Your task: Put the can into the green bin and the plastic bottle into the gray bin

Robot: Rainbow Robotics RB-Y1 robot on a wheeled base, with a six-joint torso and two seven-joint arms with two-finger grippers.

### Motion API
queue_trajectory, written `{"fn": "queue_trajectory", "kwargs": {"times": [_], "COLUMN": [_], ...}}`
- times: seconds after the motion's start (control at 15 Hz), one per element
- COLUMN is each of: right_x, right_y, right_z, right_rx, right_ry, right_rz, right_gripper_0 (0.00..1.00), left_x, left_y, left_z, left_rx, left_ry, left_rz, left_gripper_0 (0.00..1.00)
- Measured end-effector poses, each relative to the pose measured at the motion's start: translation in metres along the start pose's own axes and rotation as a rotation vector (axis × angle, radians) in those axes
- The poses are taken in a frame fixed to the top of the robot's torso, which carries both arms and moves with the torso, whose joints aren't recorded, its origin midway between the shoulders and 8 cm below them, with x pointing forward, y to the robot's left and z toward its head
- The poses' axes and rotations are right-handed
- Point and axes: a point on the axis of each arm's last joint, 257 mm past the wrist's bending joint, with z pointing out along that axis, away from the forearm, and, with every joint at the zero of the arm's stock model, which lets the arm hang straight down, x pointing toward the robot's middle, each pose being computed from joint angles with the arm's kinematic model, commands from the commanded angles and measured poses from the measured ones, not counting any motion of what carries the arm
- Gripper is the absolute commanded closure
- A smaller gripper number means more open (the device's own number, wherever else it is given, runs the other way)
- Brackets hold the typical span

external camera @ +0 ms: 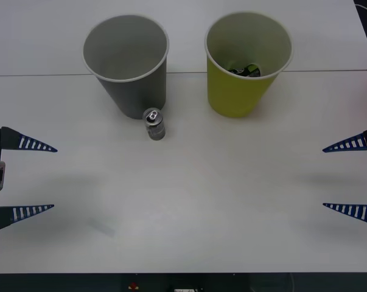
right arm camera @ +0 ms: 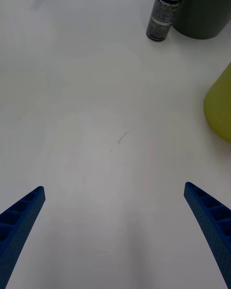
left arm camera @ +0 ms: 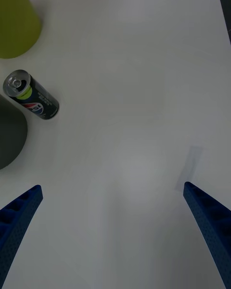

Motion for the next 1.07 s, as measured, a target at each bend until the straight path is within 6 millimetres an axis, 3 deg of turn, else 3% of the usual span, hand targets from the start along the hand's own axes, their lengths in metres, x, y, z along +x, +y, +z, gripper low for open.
{"fn": "queue_trajectory", "kwargs": {"times": [0.67,0.87,1.07], "right_x": [0.0,0.0,0.0], "right_y": [0.0,0.0,0.0], "right_z": [0.0,0.0,0.0], "right_rx": [0.0,0.0,0.0], "right_ry": [0.0,0.0,0.0], "right_rz": [0.0,0.0,0.0], "right_gripper_0": [0.0,0.0,0.0], "left_x": [0.008,0.007,-0.006], "left_y": [0.014,0.015,0.013], "left_z": [-0.016,-0.002,0.019], "left_rx": [-0.031,-0.068,-0.105], "left_ry": [-0.022,-0.075,-0.146], "left_rz": [-0.097,-0.231,-0.414], "left_gripper_0": [0.0,0.0,0.0]}}
